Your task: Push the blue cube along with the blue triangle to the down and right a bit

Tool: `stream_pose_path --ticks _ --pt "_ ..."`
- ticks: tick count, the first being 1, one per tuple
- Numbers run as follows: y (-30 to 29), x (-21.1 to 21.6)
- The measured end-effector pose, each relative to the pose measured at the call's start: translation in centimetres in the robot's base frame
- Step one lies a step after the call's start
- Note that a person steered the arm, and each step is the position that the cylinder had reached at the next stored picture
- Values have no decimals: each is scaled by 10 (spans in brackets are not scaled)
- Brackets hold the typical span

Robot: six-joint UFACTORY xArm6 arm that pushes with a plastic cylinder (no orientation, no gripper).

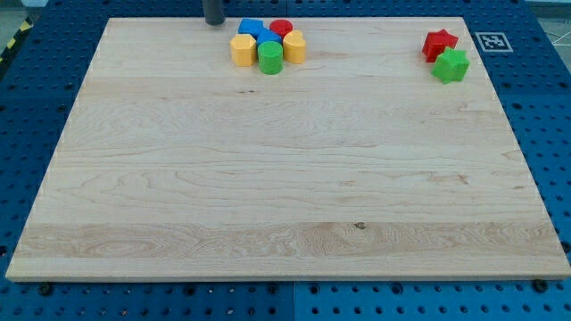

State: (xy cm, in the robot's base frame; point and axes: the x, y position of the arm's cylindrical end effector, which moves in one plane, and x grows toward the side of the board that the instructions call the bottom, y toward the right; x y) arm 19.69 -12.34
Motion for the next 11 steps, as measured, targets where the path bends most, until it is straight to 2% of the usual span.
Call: stream_pose_path --ticks 2,6,10,11 --pt "19 22" --pt "68 23" --pt "83 100" --pt "81 85"
